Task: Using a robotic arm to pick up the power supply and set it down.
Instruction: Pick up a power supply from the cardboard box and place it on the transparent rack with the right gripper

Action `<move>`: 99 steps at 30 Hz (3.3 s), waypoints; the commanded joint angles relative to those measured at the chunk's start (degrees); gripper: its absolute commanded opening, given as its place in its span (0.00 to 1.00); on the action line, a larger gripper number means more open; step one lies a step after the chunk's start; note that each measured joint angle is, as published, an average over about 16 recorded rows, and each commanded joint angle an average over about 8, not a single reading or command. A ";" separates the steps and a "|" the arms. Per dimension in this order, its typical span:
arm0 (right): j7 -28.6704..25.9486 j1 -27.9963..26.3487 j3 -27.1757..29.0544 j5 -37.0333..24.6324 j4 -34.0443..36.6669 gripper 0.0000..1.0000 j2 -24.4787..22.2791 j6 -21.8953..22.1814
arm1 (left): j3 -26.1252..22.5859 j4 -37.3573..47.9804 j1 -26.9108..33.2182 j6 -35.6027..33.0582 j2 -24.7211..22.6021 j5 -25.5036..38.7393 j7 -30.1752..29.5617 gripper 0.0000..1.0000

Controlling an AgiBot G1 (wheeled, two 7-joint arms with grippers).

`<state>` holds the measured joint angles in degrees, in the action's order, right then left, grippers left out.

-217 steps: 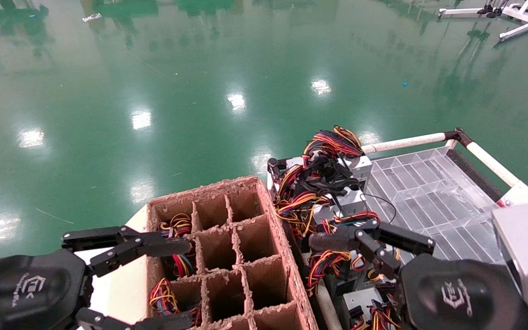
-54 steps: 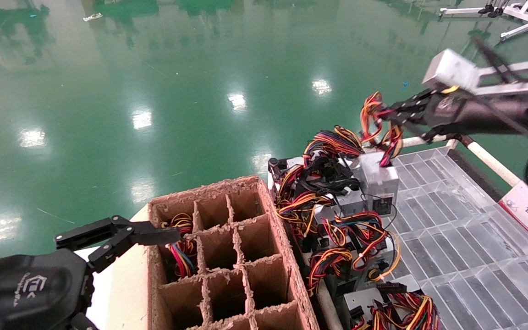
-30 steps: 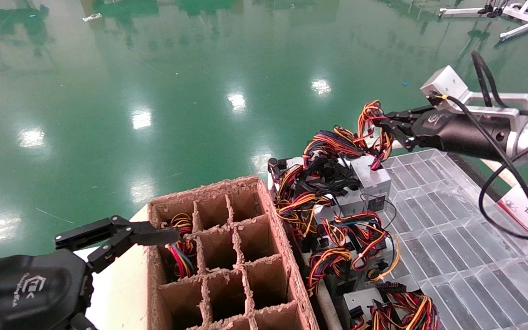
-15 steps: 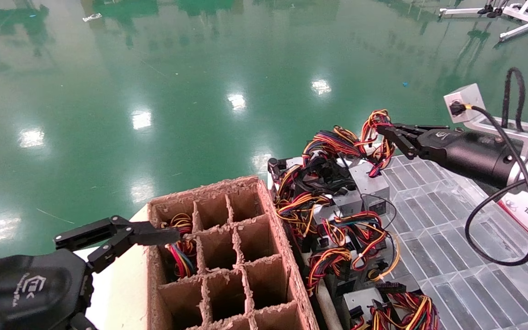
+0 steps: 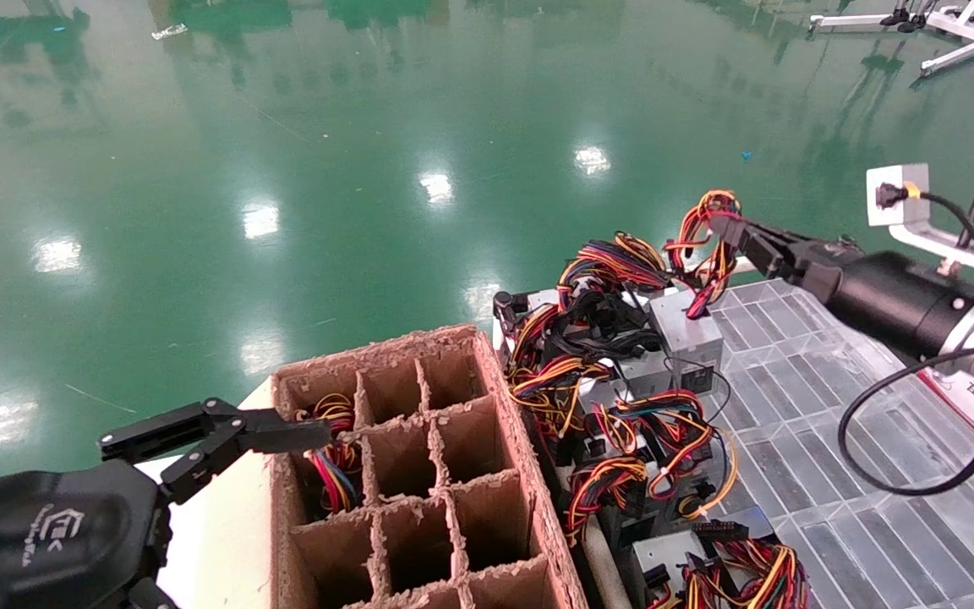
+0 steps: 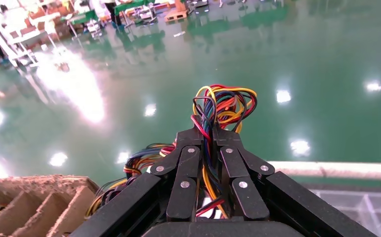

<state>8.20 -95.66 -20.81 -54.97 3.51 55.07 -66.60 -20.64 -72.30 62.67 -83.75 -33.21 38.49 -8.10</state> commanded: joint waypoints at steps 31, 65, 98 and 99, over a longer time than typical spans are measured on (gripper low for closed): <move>-4.40 13.76 10.05 14.11 -0.38 0.00 1.76 -3.46 | -0.02 0.00 0.00 0.01 0.01 -0.01 0.01 1.00; 7.50 21.53 19.77 28.30 -1.80 0.00 5.72 1.41 | -0.03 0.00 0.01 0.01 0.01 -0.02 0.02 1.00; 8.88 20.04 18.34 26.27 -3.50 0.00 7.48 3.88 | -0.05 0.00 0.01 0.02 0.02 -0.03 0.02 1.00; 8.96 20.10 18.18 26.04 -3.67 0.00 7.12 3.55 | -0.05 0.00 0.01 0.02 0.02 -0.03 0.02 1.00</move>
<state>16.96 -75.36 -2.72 -29.05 -0.17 61.81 -63.66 -20.69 -72.30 62.68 -83.73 -33.19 38.46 -8.08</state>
